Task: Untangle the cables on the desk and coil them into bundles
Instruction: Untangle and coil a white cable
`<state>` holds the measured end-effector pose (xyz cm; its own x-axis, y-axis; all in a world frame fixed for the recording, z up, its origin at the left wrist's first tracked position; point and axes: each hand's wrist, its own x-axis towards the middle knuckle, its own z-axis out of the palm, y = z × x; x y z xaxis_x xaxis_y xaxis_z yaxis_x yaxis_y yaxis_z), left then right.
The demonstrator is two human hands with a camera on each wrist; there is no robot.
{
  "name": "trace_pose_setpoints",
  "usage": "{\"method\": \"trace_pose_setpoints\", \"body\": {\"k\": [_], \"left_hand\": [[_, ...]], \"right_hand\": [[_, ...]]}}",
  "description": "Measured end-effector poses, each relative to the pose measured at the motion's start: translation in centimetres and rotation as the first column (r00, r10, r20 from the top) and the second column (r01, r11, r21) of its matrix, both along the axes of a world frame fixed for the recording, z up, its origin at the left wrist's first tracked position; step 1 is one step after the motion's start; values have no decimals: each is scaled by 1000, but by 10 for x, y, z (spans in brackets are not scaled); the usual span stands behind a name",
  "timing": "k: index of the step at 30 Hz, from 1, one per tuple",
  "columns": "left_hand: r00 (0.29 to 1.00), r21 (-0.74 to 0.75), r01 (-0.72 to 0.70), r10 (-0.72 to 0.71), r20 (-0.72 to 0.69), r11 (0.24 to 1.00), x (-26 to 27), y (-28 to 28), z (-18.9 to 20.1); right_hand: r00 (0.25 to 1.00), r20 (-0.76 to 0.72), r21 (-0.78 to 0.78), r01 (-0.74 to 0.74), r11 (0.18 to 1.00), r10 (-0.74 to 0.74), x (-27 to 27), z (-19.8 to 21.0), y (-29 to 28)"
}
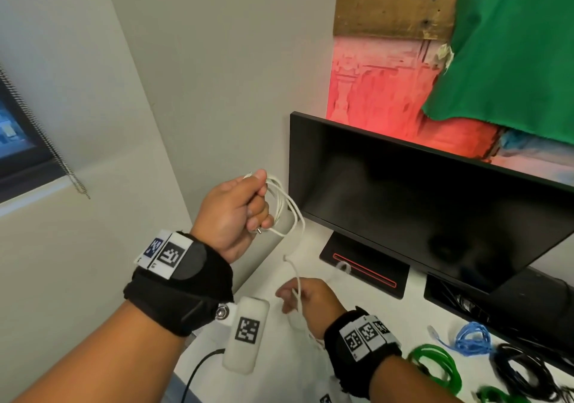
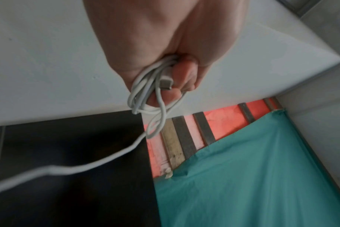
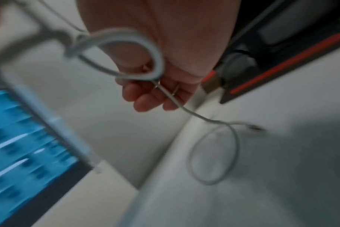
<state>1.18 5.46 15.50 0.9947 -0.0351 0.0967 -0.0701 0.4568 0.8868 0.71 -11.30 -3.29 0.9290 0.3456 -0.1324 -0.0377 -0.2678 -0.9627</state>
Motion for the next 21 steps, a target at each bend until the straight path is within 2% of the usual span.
{"method": "trace_pose_setpoints", "body": {"k": [1,3,6,9,12,14,17,18,19,21], "left_hand": [[1000,-10,-13,13,12,1000,0,5,3],[999,-13,-29,29,34,1000,-2,14,10],[996,-82,-53,59,70,995,-5,26,19],[993,-180,-50,69,99,982,-2,33,26],[995,-45,-86,88,55,995,1,27,19],[993,52,-117,118,-11,992,2,20,5],[991,65,-107,112,-77,992,0,13,-14],[992,64,-91,96,-85,994,0,11,-18],[993,70,-73,79,-89,995,0,7,-20],[994,91,-46,54,-92,995,-1,-4,-22]], "right_hand": [[997,-42,5,61,998,-61,0,-10,-4],[982,-117,-104,133,986,-145,-1,-28,-21],[970,-214,-347,35,937,-115,-7,-54,-49],[949,-303,-436,-62,898,-82,-14,-69,-58],[960,-265,-489,-52,871,-91,-3,-59,-67],[950,-235,-400,97,911,-204,9,-39,-80],[921,-90,-202,357,912,-380,14,10,-93],[928,-29,-107,366,924,-371,13,23,-92],[950,5,-8,313,950,-313,11,36,-84],[991,17,122,129,984,-132,4,59,-56]]}}
